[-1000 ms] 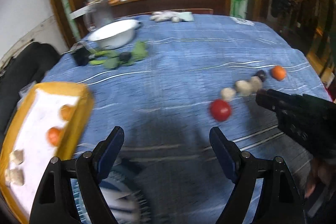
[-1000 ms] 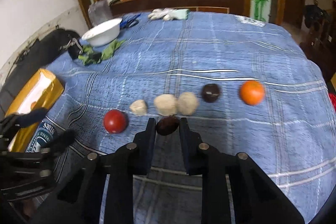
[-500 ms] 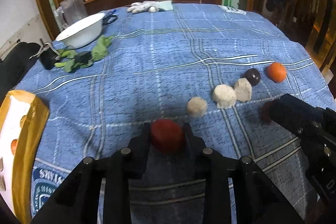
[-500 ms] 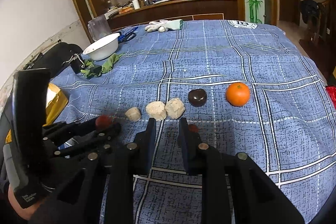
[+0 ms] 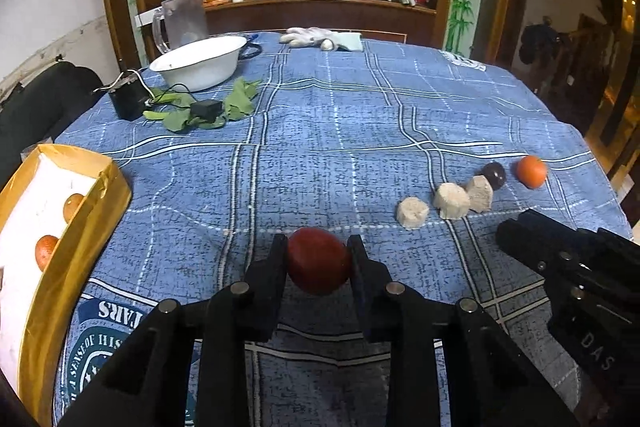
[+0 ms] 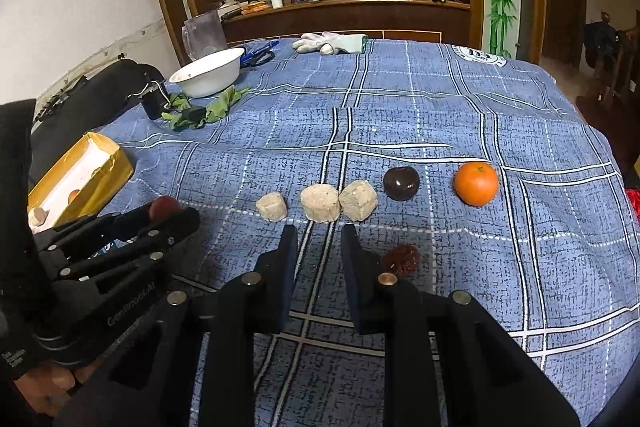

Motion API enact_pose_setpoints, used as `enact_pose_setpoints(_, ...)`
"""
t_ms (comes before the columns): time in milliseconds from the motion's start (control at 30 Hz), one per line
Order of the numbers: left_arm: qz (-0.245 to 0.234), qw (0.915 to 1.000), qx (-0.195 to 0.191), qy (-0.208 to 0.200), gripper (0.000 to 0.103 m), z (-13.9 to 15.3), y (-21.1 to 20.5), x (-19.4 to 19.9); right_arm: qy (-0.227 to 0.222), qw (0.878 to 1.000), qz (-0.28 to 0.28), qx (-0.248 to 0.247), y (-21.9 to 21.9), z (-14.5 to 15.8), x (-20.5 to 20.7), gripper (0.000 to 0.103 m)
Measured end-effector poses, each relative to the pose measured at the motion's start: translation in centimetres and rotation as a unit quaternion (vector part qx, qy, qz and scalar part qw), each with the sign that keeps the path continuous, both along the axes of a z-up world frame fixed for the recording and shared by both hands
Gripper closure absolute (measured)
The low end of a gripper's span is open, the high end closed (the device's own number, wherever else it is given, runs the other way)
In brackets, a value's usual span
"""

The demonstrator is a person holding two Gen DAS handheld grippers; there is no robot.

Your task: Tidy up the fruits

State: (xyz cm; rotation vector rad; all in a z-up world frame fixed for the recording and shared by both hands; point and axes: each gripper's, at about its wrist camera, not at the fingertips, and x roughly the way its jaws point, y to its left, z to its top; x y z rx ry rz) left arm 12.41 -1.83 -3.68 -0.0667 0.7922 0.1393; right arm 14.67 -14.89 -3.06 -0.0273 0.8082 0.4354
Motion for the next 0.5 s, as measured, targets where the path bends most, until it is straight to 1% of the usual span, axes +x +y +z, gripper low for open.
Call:
enact_pose_setpoints(133, -0.006, 1.0, -0.001, -0.001, 0.074, 0.0, 0.0, 0.1, 0.0, 1.0, 0.001, -0.002, 0.1, -0.1, 0.1, 0.079)
enact_pose_setpoints(233, -0.001, 1.0, 0.002, -0.004, 0.074, 0.1, 0.3, 0.0, -0.003, 1.0, 0.0, 0.001, 0.1, 0.0, 0.0, 0.079)
enact_pose_setpoints(500, 0.05, 0.9978, -0.001, -0.044, 0.074, 1.3, 2.0, -0.8, -0.024, 1.0, -0.009, 0.013, -0.3, 0.8, -0.3, 0.079)
